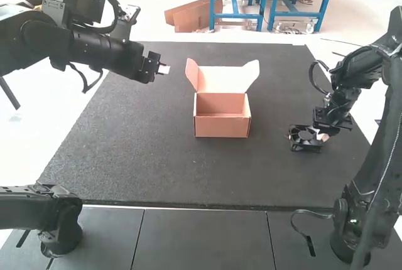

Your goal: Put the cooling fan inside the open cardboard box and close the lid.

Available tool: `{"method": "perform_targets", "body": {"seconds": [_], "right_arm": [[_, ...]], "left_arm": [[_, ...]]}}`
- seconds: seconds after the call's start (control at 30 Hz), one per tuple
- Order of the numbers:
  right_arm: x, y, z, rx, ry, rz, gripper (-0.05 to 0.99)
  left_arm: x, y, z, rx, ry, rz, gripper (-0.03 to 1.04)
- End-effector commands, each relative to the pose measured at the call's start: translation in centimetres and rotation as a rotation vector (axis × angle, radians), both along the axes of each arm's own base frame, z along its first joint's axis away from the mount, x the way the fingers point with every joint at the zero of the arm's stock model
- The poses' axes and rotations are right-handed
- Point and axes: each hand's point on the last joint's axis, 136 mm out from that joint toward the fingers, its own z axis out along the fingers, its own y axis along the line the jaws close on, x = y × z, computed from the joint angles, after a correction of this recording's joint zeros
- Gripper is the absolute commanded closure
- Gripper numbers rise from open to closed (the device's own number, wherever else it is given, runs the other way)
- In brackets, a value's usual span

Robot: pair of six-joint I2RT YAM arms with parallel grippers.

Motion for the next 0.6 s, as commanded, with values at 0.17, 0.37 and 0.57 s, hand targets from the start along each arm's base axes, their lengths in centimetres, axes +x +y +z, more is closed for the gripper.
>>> {"method": "perform_targets", "body": {"seconds": [0.17, 0.37, 0.57], "right_arm": [[4.4, 0.7, 8.2, 0.036, -0.267, -0.006, 0.95], [3.6, 3.0, 14.4, 0.146, -0.322, -0.034, 0.95], [1.7, 7.0, 18.7, 0.237, -0.361, -0.021, 0.95]], "left_arm": [[-0.2, 0.4, -0.4, 0.015, 0.020, 0.015, 0.04], [-0.3, 0.6, -1.5, 0.035, 0.043, 0.021, 0.04], [-0.3, 0.6, -1.6, 0.035, 0.043, 0.021, 0.04]]}}
